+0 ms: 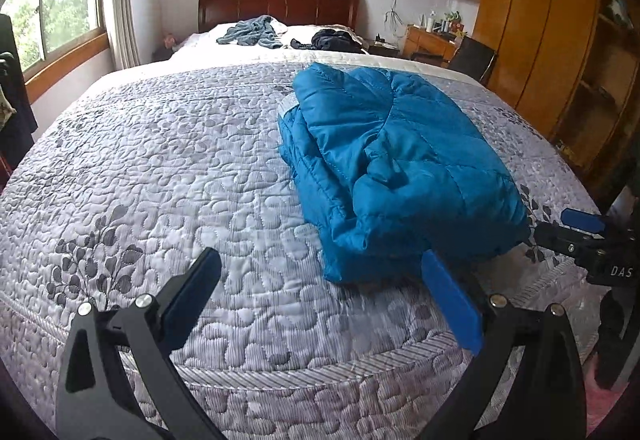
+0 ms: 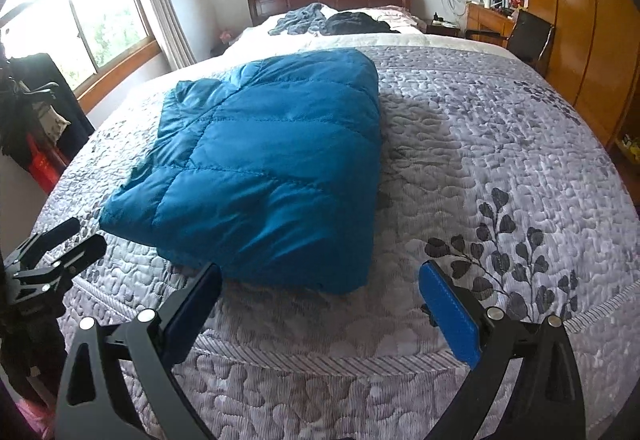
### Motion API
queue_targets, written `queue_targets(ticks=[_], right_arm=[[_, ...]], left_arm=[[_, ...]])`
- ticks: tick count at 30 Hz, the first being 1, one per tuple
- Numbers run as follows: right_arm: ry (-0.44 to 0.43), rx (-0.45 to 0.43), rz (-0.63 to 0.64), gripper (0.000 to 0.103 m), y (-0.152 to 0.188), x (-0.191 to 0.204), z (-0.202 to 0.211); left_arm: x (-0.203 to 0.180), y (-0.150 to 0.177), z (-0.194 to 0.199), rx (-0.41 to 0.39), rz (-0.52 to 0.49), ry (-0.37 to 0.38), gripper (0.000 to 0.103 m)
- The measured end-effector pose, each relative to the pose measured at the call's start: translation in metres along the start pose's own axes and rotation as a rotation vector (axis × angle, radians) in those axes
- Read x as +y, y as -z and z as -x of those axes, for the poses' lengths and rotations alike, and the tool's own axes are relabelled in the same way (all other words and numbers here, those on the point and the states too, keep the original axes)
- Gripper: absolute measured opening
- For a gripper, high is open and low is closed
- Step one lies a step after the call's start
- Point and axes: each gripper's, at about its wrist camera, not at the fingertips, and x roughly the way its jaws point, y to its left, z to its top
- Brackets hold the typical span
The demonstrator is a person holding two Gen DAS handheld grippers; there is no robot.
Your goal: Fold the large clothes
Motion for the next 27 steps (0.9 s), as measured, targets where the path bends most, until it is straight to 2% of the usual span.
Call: queue_targets(ticks=[15, 27], right_arm=[[0.093, -0.012, 0.023, 0.099, 0.007, 0.002, 0.006], [0.09, 0.004, 0.03, 0.099, 0.008, 0.003, 0.004]], left_arm=[[-0.005, 0.008, 0.004, 0.005, 0.038, -0.047, 0.1], [-0.011, 0.009, 0.005, 0.004, 0.025, -0.057, 0.1]])
